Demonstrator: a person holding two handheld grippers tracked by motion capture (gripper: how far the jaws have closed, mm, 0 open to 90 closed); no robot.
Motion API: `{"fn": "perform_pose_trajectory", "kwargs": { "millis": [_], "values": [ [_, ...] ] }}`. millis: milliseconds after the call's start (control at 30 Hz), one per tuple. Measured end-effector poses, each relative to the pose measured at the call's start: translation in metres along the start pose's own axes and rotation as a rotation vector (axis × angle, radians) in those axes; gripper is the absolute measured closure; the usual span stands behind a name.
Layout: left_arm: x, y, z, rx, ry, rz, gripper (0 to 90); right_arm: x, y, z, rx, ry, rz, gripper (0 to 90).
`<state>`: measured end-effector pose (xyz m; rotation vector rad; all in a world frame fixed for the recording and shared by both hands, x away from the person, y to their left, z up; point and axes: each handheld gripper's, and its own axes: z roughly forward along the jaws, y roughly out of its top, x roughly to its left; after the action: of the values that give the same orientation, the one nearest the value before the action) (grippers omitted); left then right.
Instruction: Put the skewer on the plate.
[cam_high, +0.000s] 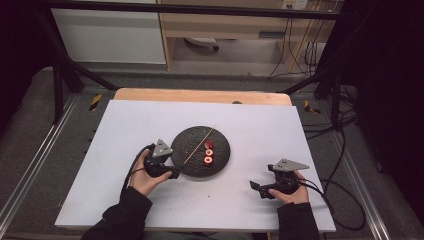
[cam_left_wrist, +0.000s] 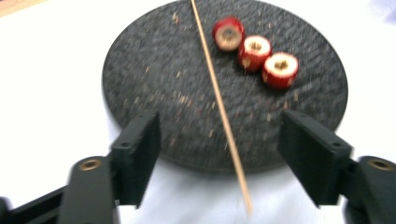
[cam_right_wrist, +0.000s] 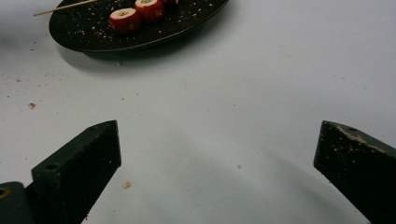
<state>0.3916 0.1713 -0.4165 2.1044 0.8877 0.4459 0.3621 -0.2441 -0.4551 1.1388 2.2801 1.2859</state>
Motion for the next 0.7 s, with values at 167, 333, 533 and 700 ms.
{"fn": "perform_pose_trajectory", "kwargs": {
  "millis": [167,333,533,700],
  "values": [
    [0.013,-0.024,-0.02,-0.02,0.009,-0.003,12.2,0.001,0.0,0.0,0.002,0.002,0.003,1.6],
    [0.024,-0.043,-0.039,-0.042,0.039,-0.003,6.0,0.001,-0.001,0.001,0.009,0.003,-0.006,1.6],
    [0.033,-0.066,-0.051,-0.048,0.053,-0.028,5.2,0.001,-0.002,0.002,0.014,0.002,-0.004,1.5],
    [0.04,-0.081,-0.057,-0.052,0.062,-0.049,5.3,0.001,-0.002,0.002,0.019,0.003,-0.007,1.5]
  ]
}}
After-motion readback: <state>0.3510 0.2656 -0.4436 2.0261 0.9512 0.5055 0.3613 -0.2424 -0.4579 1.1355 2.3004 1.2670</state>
